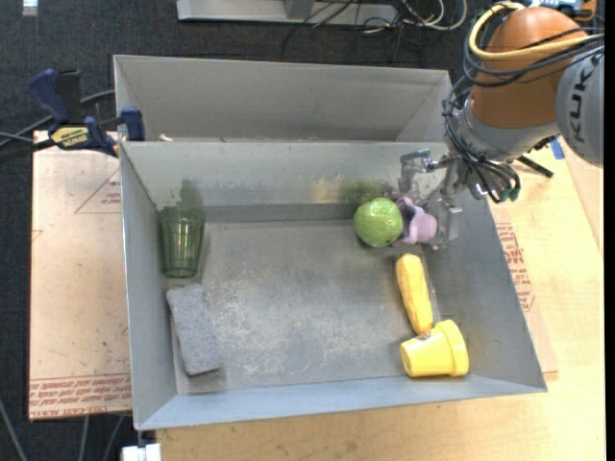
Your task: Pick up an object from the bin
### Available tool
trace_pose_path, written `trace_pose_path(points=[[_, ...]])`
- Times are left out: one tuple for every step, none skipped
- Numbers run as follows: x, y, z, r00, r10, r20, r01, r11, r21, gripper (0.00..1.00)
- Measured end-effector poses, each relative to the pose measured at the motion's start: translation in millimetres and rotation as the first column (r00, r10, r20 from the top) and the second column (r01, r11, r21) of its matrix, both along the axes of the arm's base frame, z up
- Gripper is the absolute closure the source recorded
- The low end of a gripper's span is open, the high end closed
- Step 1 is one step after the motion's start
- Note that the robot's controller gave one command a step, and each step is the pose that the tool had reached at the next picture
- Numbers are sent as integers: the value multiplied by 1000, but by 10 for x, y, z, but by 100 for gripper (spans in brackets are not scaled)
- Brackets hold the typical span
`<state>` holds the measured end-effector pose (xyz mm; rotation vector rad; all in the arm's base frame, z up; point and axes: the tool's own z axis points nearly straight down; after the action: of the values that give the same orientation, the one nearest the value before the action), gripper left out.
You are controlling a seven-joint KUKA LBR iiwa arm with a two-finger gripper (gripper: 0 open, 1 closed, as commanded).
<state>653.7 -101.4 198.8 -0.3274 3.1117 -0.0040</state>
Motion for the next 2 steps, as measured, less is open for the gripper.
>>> trace_pose_path(points=[[-533,92,-122,983,181,-11,-181,984,3,0],[-640,283,-449,969,245,2,-245,969,-5,0]])
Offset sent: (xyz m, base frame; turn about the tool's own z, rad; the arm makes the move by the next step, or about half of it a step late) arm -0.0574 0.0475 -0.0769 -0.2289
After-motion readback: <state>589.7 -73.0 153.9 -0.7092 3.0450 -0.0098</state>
